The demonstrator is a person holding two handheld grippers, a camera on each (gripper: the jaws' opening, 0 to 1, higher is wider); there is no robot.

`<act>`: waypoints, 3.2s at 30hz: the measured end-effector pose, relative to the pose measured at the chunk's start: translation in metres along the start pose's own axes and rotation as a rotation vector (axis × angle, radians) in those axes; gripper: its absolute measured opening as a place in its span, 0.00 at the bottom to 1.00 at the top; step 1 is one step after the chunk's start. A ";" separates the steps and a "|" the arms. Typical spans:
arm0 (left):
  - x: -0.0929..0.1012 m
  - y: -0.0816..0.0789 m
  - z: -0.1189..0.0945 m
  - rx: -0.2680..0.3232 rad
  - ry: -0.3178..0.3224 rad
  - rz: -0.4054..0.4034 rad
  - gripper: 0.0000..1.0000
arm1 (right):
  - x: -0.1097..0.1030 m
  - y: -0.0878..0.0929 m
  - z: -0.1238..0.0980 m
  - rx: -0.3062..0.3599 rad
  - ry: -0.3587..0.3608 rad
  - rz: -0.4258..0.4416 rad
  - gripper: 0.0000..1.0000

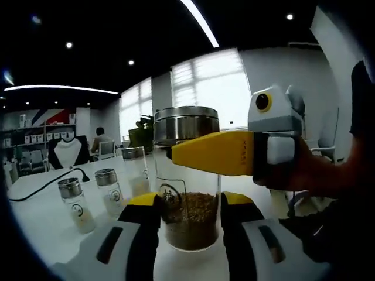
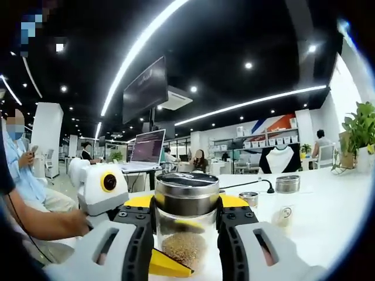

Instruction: Rotate the seasoning bottle until the label or dispensing opening points toward the visible target arrow and the bottle remains upright within the marked orientation range

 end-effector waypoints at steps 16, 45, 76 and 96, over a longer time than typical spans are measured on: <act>0.006 0.007 -0.004 0.017 0.152 -0.023 0.44 | -0.014 0.003 -0.005 -0.027 -0.180 -0.081 0.38; 0.000 0.008 0.007 -0.111 -0.287 0.059 0.43 | -0.005 0.016 0.019 -0.086 0.162 -0.127 0.40; -0.001 0.002 0.002 0.012 -0.049 -0.077 0.47 | -0.003 0.004 0.006 -0.003 -0.031 0.113 0.39; 0.003 -0.004 0.002 -0.021 -0.146 0.004 0.47 | -0.003 0.002 0.007 0.043 -0.050 0.218 0.40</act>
Point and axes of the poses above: the point that each gripper's makers call its tool centre point, and the gripper's own axes: z roughly forward along the fingers, x roughly to its right, y roughly out of its underside, the point moved 8 cm from there along -z, roughly backward along the fingers, and after that the axes turned 9 degrees about z, right-handed, at the moved point
